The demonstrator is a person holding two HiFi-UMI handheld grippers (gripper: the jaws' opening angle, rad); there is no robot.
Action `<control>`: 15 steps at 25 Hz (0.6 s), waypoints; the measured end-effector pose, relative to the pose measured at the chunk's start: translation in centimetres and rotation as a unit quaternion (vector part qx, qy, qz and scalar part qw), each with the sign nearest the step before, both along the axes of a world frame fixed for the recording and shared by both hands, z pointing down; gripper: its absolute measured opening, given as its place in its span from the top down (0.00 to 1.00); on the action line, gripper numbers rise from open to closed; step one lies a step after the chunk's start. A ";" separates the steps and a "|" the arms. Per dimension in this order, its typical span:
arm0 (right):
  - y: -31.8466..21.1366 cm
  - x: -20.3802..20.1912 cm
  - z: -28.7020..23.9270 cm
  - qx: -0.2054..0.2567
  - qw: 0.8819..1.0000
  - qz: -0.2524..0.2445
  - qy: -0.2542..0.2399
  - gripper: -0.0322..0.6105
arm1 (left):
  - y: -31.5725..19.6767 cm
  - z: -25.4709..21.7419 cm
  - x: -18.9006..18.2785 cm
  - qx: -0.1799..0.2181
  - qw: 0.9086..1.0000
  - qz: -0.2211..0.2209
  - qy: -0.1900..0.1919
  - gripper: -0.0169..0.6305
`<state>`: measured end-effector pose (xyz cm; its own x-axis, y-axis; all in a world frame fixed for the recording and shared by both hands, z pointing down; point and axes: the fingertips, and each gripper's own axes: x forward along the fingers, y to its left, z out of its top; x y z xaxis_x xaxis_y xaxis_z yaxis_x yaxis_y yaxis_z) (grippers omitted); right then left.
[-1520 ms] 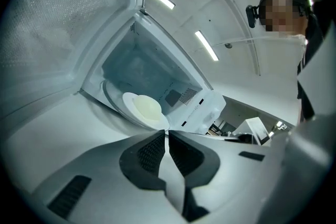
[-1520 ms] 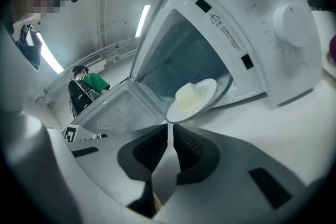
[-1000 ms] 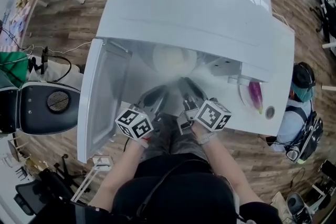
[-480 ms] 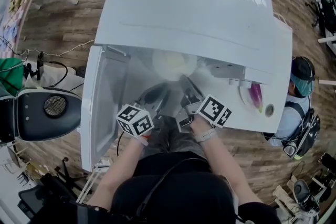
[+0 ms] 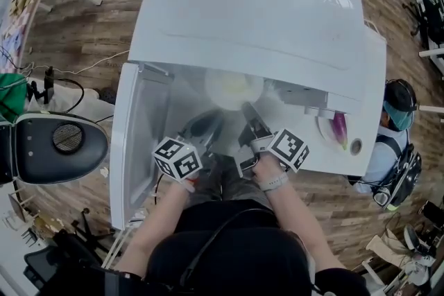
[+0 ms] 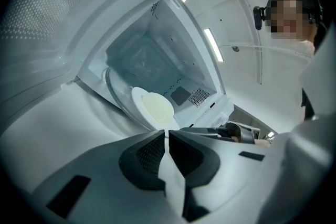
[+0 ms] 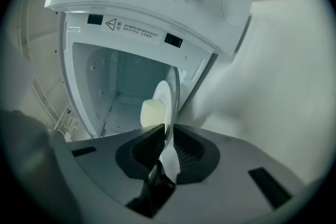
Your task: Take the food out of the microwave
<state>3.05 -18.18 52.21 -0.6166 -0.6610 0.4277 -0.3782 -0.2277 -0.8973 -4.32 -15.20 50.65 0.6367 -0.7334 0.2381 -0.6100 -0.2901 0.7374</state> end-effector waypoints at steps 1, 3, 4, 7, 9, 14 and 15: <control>0.1 0.0 -0.1 0.004 1.000 -0.001 -0.001 0.86 | 0.0 0.0 0.0 -0.003 1.000 0.001 0.008 0.95; 0.2 0.1 -0.2 0.011 1.000 -0.001 -0.004 0.88 | 0.1 -0.1 0.2 -0.011 0.999 -0.001 0.033 0.95; 0.3 0.2 -0.2 0.012 1.000 0.001 -0.009 0.89 | 0.1 -0.1 0.3 -0.018 0.999 -0.003 0.048 0.95; 0.5 0.4 -0.4 0.018 0.999 0.008 -0.029 0.89 | 0.4 0.1 0.8 -0.046 0.995 -0.008 0.092 0.82; 0.7 0.4 -0.8 0.028 0.999 0.006 -0.035 0.90 | 0.3 0.1 0.8 -0.059 0.991 -0.018 0.115 0.79; 1.5 0.5 -1.2 0.038 0.998 0.001 -0.050 0.90 | 0.2 0.4 0.2 -0.079 0.984 -0.050 0.153 0.79; 1.8 0.6 -1.2 0.038 0.998 0.001 -0.056 0.91 | 0.2 0.5 0.1 -0.084 0.982 -0.055 0.161 0.79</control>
<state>3.64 -16.43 50.97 -0.6569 -0.6895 0.3050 -0.2743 -0.1583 -0.9485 -4.23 -14.97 51.16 0.6178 -0.7695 0.1618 -0.3585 -0.0925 0.9289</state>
